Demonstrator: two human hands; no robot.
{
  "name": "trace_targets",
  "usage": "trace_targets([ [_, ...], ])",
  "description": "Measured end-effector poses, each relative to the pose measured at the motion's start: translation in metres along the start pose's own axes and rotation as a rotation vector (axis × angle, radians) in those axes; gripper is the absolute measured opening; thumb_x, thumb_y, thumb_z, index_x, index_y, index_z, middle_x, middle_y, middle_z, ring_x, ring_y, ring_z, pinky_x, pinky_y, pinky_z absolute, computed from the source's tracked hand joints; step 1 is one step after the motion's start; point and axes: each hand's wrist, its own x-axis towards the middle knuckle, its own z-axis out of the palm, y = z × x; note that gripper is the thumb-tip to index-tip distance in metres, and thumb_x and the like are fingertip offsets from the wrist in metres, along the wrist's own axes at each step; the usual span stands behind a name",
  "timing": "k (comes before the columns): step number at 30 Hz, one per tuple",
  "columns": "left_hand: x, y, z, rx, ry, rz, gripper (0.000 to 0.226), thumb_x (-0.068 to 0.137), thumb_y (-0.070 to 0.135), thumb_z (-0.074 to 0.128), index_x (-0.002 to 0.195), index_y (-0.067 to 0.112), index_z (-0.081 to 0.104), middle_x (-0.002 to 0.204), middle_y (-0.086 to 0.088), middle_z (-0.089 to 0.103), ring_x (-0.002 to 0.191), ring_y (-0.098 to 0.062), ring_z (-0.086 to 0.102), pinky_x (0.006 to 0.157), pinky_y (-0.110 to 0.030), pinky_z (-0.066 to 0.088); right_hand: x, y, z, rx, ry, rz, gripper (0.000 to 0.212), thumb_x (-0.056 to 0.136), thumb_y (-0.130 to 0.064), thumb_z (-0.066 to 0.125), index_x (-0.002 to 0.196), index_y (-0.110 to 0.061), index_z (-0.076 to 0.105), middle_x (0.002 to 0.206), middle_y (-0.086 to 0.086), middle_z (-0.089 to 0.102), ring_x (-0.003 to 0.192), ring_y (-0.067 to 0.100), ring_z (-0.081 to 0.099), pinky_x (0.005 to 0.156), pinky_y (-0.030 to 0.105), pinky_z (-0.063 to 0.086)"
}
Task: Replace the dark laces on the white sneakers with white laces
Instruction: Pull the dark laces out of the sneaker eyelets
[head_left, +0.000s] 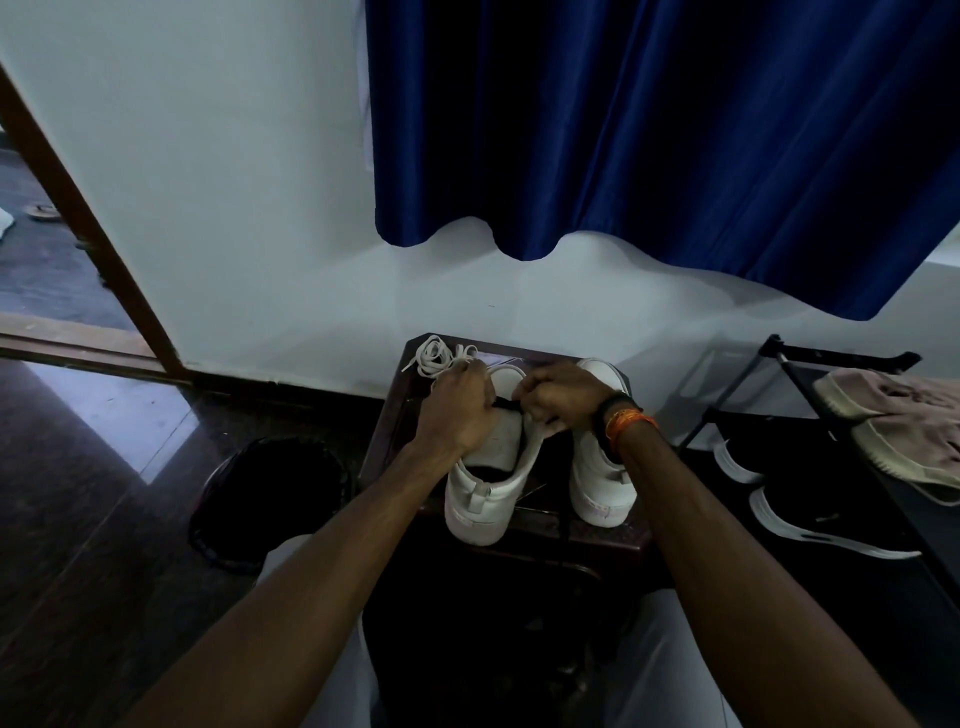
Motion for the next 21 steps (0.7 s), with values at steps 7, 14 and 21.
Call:
trace_targets([
  [7,0.0,-0.01,0.0,-0.034,-0.007,0.089,0.026,0.071,0.01,0.053,0.084,0.015,0.075,0.101,-0.006,0.063,0.101,-0.027,0.059,0.084,-0.038,0.052,0.002,0.0,-0.002,-0.041,0.015,-0.014,0.017,0.08,0.006,0.056,0.084,-0.002,0.071,0.074,0.012,0.063,0.064,0.021,0.056,0.055,0.029,0.048],
  [14,0.0,-0.007,0.002,0.176,0.078,0.277,0.025,0.067,0.021,0.071,0.092,0.019,0.075,0.111,0.002,0.061,0.106,-0.03,0.052,0.096,-0.046,0.043,-0.001,0.003,-0.006,0.097,0.007,-0.018,0.018,0.084,0.007,0.06,0.085,-0.01,0.067,0.076,0.011,0.066,0.069,0.021,0.059,0.065,0.031,0.05],
  [21,0.008,0.001,0.01,0.402,0.153,0.545,0.017,0.065,0.024,0.064,0.074,0.018,0.077,0.089,0.003,0.067,0.089,-0.03,0.058,0.084,-0.037,0.032,-0.006,0.007,-0.007,0.196,0.049,-0.016,0.021,0.079,0.009,0.07,0.081,-0.01,0.062,0.077,0.014,0.067,0.076,0.025,0.063,0.089,0.048,0.057],
])
